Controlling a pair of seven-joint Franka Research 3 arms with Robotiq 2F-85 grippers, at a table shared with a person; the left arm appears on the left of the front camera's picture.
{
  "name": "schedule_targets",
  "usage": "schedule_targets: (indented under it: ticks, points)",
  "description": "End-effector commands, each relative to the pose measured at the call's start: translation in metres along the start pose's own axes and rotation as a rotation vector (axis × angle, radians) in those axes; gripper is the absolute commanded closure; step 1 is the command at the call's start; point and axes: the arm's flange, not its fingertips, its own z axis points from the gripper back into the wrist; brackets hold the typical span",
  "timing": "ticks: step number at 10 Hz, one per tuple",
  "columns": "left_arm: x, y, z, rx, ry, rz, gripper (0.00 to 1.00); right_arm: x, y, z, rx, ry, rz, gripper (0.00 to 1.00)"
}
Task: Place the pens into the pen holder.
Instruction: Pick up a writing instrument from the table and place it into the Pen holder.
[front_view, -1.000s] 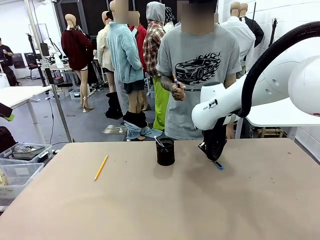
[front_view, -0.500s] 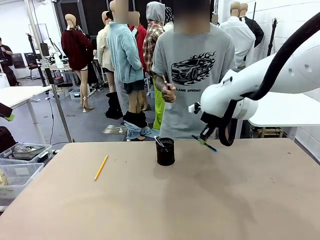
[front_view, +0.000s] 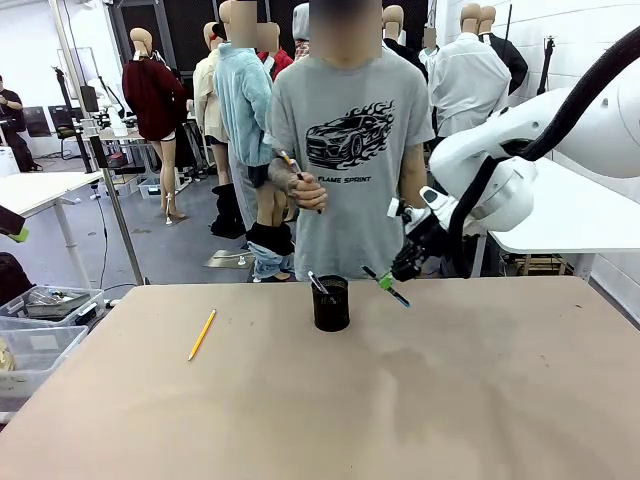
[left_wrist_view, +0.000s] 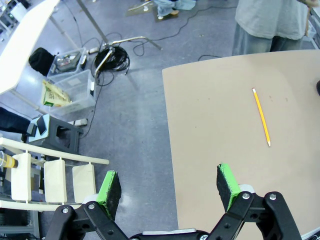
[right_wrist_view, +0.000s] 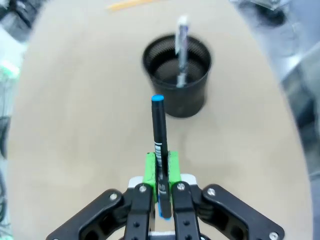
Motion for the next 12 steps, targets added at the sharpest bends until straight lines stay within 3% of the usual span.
schedule_targets:
  ticks: [1, 2, 4, 5, 7, 10, 12]
  points:
    - [0.001, 0.000, -0.001, 0.006, -0.009, 0.001, 0.00, -0.004, 0.002, 0.006, 0.124, -0.019, 0.060, 1.00]
    - [0.001, 0.000, -0.001, 0.006, -0.009, 0.001, 0.00, -0.012, 0.004, 0.022, 0.176, -0.102, 0.114, 1.00]
    - [0.001, 0.000, -0.001, 0.006, -0.009, 0.001, 0.00, -0.051, 0.029, 0.085, 0.161, -0.329, 0.139, 1.00]
    - [0.001, 0.000, -0.001, 0.006, -0.009, 0.001, 0.00, -0.080, 0.052, 0.127, 0.109, -0.466, 0.145, 1.00]
    - [0.001, 0.000, -0.001, 0.006, -0.009, 0.001, 0.00, -0.138, 0.113, 0.194, -0.118, -0.661, 0.134, 1.00]
    - [0.001, 0.000, -0.001, 0.006, -0.009, 0.001, 0.00, -0.189, 0.174, 0.219, -0.313, -0.758, 0.124, 1.00]
    - [0.001, 0.000, -0.001, 0.006, -0.009, 0.001, 0.00, -0.194, 0.179, 0.214, -0.324, -0.785, 0.151, 1.00]
